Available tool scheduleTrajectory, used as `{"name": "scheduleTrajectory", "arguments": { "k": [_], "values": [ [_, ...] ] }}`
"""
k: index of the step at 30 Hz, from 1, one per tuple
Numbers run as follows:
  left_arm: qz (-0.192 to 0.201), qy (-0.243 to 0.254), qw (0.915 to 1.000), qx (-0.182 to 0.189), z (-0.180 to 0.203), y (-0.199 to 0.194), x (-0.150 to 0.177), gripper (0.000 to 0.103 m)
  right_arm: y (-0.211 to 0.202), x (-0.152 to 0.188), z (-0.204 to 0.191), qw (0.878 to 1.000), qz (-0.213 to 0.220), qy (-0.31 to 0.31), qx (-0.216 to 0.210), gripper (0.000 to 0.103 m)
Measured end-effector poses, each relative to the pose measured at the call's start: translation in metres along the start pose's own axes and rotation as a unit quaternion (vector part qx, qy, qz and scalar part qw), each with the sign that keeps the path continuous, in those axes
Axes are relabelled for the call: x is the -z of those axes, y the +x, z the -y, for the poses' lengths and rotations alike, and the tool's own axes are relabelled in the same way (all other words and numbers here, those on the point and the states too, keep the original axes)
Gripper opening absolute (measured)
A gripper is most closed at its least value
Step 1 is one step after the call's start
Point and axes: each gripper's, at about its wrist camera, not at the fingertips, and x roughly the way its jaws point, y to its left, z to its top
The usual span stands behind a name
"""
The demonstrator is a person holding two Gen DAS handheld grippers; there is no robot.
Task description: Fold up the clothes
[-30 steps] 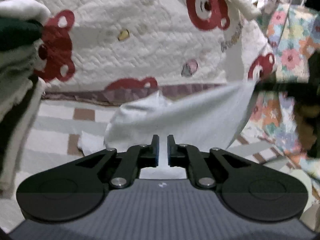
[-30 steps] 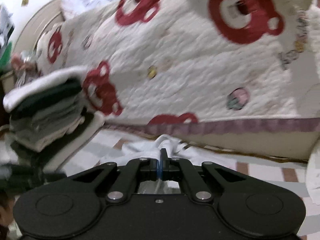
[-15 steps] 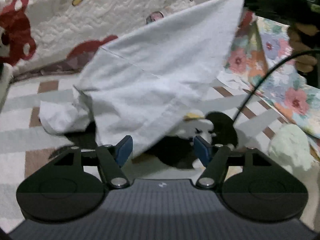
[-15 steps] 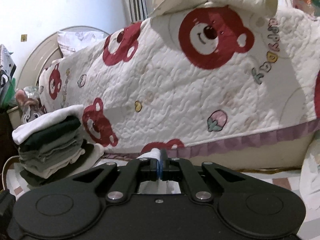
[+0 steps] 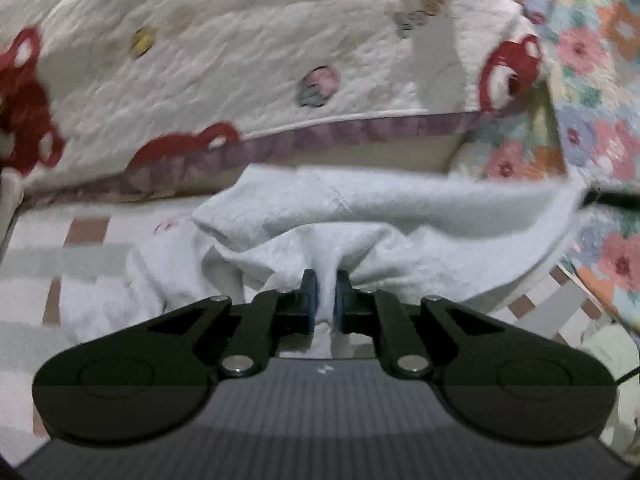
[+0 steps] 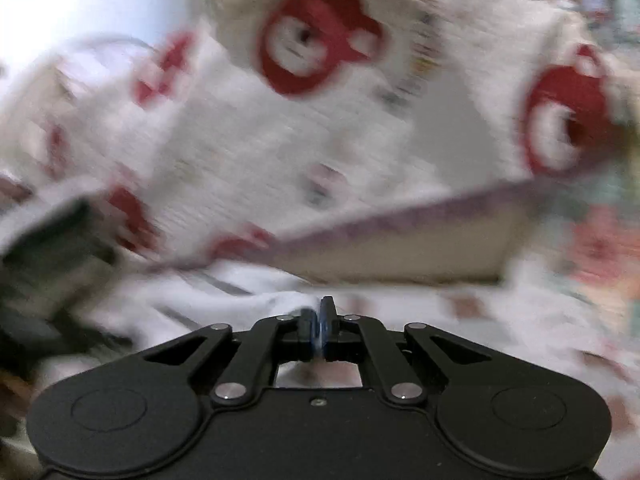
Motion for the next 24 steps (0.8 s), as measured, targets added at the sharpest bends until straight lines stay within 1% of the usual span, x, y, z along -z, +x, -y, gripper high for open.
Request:
{"name": "scheduleTrajectory", "arguments": {
  "k": [1, 2, 3, 4, 5, 8, 10, 11, 13, 14, 18, 19, 20, 21, 22, 23, 24],
  "values": [
    [0.001, 0.002, 0.9999, 0.010, 0.005, -0.002, -0.001, 0.008, 0.005, 0.011, 0.004, 0.999, -0.030, -0.013, 0.034, 0.015],
    [0.000, 0.003, 0.9998, 0.018, 0.009, -0.003, -0.003, 0.006, 0.010, 0.023, 0.009, 0.996, -0.060, -0.026, 0.058, 0.019],
    [0.000, 0.004, 0.9997, 0.022, 0.012, -0.002, -0.005, 0.003, 0.012, 0.032, 0.013, 0.994, -0.077, -0.028, 0.066, 0.024],
    [0.003, 0.012, 0.9997, 0.021, 0.017, -0.001, -0.007, 0.003, 0.012, 0.040, 0.016, 0.993, -0.091, -0.026, 0.064, 0.034],
    [0.006, 0.021, 0.9996, 0.020, 0.023, -0.001, -0.010, 0.003, 0.010, 0.048, 0.017, 0.993, -0.096, -0.021, 0.061, 0.036],
    [0.011, 0.040, 0.9990, 0.017, 0.036, 0.001, -0.018, 0.002, 0.004, 0.061, 0.010, 0.995, -0.091, -0.019, 0.021, 0.038],
    [0.012, 0.048, 0.9987, 0.013, 0.040, 0.003, -0.022, 0.002, 0.004, 0.065, -0.005, 0.995, -0.081, -0.050, -0.025, 0.038],
    [0.011, 0.048, 0.9987, 0.011, 0.041, 0.004, -0.023, 0.002, 0.007, 0.068, -0.016, 0.993, -0.076, -0.075, -0.046, 0.039],
    [0.011, 0.038, 0.9991, 0.012, 0.040, 0.003, -0.024, 0.002, 0.015, 0.075, -0.038, 0.986, -0.068, -0.121, -0.087, 0.040],
    [0.011, 0.033, 0.9993, 0.013, 0.040, 0.003, -0.024, 0.002, 0.019, 0.079, -0.048, 0.983, -0.069, -0.134, -0.104, 0.042],
    [0.012, 0.012, 0.9997, 0.015, 0.036, -0.001, -0.024, 0.002, 0.047, 0.083, -0.085, 0.972, -0.073, -0.164, -0.153, 0.046],
    [0.013, 0.007, 0.9998, 0.015, 0.035, -0.002, -0.024, 0.002, 0.056, 0.082, -0.090, 0.968, -0.077, -0.171, -0.165, 0.052],
    [0.013, 0.002, 0.9998, 0.018, 0.033, -0.002, -0.024, 0.002, 0.064, 0.082, -0.096, 0.964, -0.082, -0.178, -0.177, 0.061],
    [0.016, 0.002, 0.9998, 0.010, 0.033, -0.002, -0.024, 0.002, 0.074, 0.085, -0.100, 0.959, -0.093, -0.184, -0.196, 0.060],
    [0.019, 0.012, 0.9997, -0.007, 0.034, -0.001, -0.024, 0.002, 0.084, 0.086, -0.102, 0.961, -0.085, -0.178, -0.192, 0.057],
    [0.018, 0.029, 0.9993, -0.018, 0.037, 0.001, -0.024, 0.002, 0.089, 0.087, -0.102, 0.967, -0.080, -0.163, -0.178, 0.055],
    [0.017, 0.039, 0.9989, -0.019, 0.038, 0.002, -0.024, 0.002, 0.094, 0.087, -0.101, 0.973, -0.076, -0.143, -0.163, 0.047]
  ]
}}
